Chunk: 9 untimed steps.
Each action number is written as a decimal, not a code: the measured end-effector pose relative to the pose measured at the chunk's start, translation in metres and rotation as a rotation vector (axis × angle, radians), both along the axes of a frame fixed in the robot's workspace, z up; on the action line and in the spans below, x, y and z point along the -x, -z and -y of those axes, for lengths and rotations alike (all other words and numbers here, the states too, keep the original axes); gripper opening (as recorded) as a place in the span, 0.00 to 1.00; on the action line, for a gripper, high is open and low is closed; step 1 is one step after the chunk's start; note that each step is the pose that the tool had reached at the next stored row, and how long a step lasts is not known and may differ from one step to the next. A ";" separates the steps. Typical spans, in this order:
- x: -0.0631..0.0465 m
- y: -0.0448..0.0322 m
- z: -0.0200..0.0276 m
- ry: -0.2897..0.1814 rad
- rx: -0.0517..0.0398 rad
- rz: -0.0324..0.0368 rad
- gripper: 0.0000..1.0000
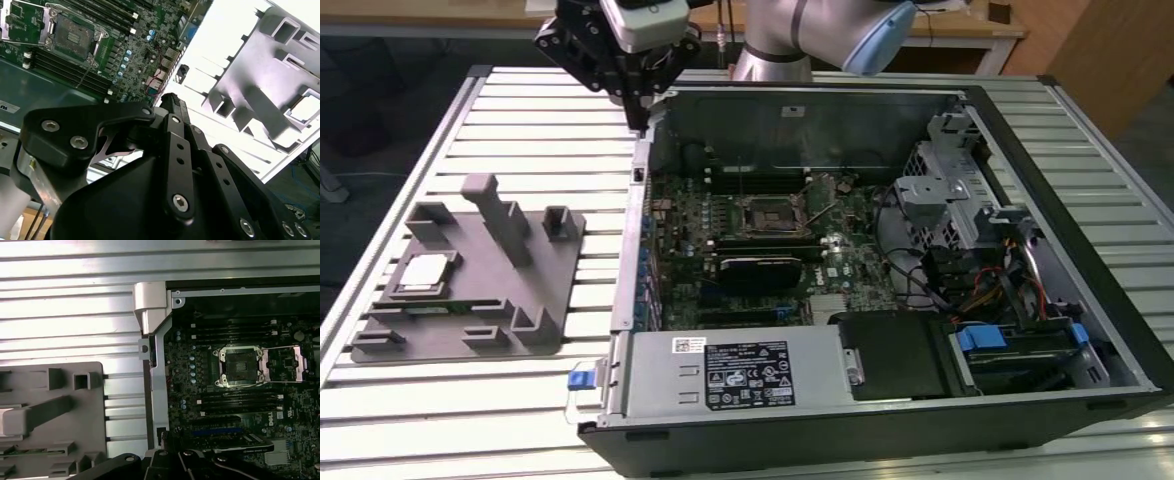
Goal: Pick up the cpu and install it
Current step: 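Reach for the cpu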
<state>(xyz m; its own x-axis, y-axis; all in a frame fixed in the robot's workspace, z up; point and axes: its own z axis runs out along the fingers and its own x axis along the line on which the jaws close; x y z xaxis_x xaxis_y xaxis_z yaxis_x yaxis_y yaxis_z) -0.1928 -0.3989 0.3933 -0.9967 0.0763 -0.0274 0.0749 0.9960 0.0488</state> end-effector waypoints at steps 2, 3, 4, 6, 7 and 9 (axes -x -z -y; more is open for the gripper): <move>0.002 0.0000 0.0000 0.000 0.0000 0.0001 0.11; 0.002 0.0000 0.0000 0.000 0.0000 0.0001 0.11; 0.003 0.0000 0.0000 0.000 0.0000 0.0001 0.11; 0.005 0.0000 0.0000 0.000 0.0000 0.0001 0.11; 0.006 0.0000 0.0000 0.000 0.0000 0.0001 0.11; 0.008 0.0000 0.0000 0.000 0.0000 0.0002 0.11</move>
<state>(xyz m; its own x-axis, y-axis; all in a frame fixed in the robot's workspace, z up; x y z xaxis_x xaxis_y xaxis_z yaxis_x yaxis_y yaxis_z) -0.2005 -0.3990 0.3933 -0.9967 0.0763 -0.0276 0.0749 0.9960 0.0488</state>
